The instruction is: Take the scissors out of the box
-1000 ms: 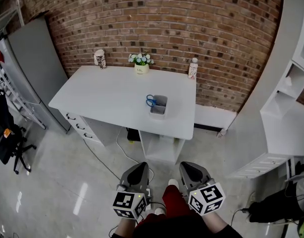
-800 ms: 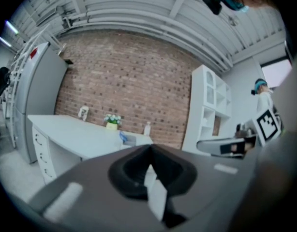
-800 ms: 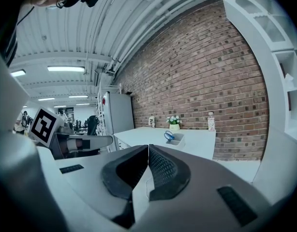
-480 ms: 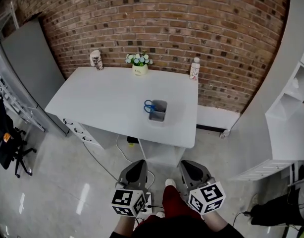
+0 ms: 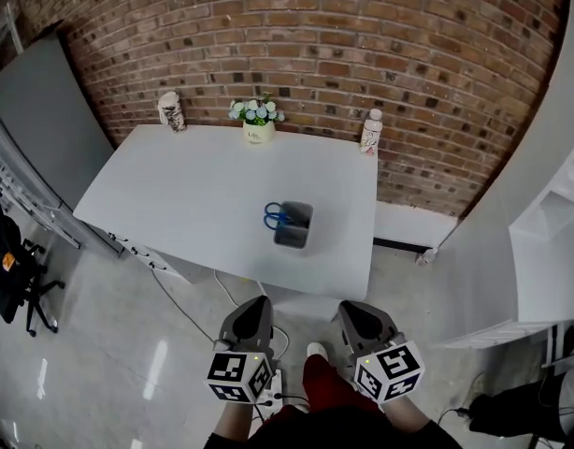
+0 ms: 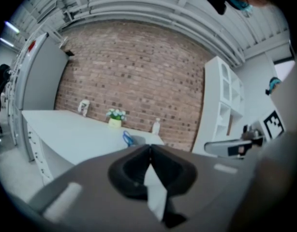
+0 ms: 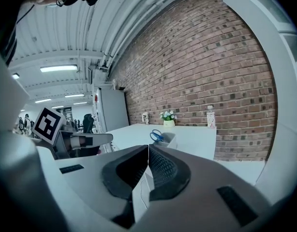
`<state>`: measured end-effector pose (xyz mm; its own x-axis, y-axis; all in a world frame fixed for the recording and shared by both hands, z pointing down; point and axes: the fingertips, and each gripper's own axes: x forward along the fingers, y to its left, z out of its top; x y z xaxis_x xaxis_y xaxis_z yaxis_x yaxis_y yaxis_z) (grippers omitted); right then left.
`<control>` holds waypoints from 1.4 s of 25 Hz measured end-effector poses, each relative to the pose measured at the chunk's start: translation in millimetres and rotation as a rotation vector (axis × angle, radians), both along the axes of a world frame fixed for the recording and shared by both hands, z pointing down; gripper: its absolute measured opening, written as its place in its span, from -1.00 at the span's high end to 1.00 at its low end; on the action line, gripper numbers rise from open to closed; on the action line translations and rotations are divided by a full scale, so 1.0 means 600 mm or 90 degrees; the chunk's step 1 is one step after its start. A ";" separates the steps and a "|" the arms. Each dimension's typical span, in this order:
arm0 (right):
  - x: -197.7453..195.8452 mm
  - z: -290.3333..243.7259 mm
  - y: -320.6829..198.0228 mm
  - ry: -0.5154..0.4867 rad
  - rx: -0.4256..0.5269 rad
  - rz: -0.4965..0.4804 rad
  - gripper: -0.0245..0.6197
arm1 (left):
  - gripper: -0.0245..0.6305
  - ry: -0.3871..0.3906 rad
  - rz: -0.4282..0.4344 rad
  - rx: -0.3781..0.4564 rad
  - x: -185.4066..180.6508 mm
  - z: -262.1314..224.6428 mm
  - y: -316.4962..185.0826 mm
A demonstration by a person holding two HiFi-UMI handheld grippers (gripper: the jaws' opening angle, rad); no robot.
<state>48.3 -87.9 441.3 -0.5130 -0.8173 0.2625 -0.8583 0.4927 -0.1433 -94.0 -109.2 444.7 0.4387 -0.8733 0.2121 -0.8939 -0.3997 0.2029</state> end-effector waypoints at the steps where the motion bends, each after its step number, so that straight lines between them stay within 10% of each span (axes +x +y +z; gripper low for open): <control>1: 0.001 0.001 -0.011 0.000 -0.002 -0.002 0.90 | 0.91 0.001 -0.003 -0.003 0.000 0.001 -0.011; 35: 0.046 0.050 -0.283 -0.009 -0.074 -0.032 0.90 | 0.56 -0.024 -0.081 -0.126 0.006 0.102 -0.309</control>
